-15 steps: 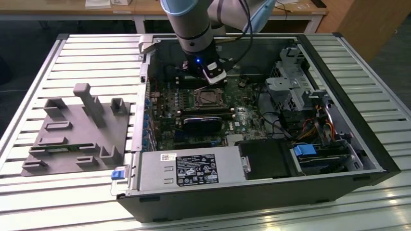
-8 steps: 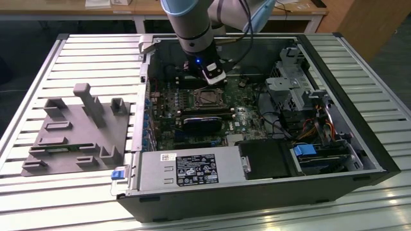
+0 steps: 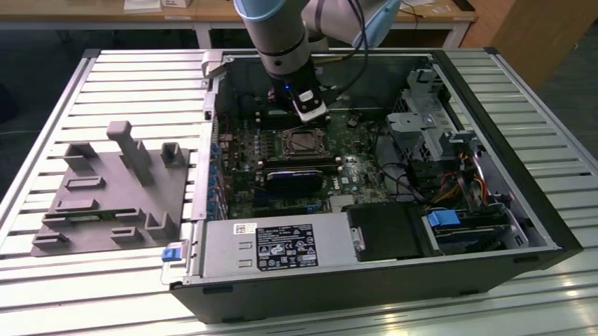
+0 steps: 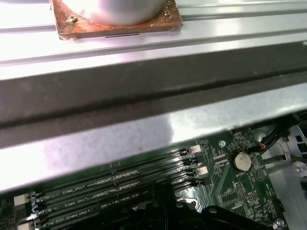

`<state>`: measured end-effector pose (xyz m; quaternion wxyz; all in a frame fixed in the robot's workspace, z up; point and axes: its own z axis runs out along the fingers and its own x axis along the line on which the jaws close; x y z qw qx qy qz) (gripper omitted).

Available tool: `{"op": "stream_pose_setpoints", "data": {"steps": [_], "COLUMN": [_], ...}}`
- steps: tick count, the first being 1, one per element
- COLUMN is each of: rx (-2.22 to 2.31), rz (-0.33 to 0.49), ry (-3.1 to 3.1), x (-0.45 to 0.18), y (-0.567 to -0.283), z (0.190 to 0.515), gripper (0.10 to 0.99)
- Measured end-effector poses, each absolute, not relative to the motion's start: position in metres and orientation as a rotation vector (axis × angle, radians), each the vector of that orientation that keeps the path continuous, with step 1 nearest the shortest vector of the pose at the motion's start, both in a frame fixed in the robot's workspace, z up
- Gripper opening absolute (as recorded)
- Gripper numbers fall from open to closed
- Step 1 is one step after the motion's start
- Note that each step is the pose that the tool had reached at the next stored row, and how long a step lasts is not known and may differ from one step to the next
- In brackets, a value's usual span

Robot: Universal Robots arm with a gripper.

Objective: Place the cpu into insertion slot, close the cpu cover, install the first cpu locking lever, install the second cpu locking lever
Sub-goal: 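Install the first cpu locking lever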

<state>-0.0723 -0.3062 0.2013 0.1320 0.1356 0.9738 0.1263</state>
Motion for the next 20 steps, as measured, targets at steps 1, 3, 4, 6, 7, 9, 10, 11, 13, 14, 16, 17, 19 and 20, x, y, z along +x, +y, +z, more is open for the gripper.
{"op": "stream_pose_setpoints", "data": {"steps": [1,3,4,6,7,9,10,11,13,14,16,17,19,20], "rx": [0.399,0.413,0.420,0.437,0.445,0.461,0.469,0.477,0.491,0.498,0.511,0.517,0.528,0.533], "rz": [0.365,0.362,0.360,0.357,0.355,0.352,0.351,0.349,0.346,0.345,0.341,0.340,0.338,0.337], "ry": [2.825,2.822,2.820,2.816,2.815,2.811,2.809,2.807,2.804,2.802,2.799,2.797,2.794,2.793], "x": [-0.0723,-0.0723,-0.0723,-0.0723,-0.0723,-0.0723,-0.0723,-0.0723,-0.0723,-0.0723,-0.0723,-0.0723,-0.0723,-0.0723], "y": [-0.3059,-0.3058,-0.3058,-0.3058,-0.3058,-0.3058,-0.3058,-0.3058,-0.3058,-0.3058,-0.3058,-0.3058,-0.3058,-0.3058], "z": [0.2012,0.2008,0.2005,0.1996,0.1991,0.1980,0.1975,0.1969,0.1960,0.1956,0.1948,0.1944,0.1935,0.1931], "gripper": [0.102,0.102,0.102,0.102,0.102,0.102,0.102,0.102,0.102,0.102,0.102,0.102,0.102,0.102]}}
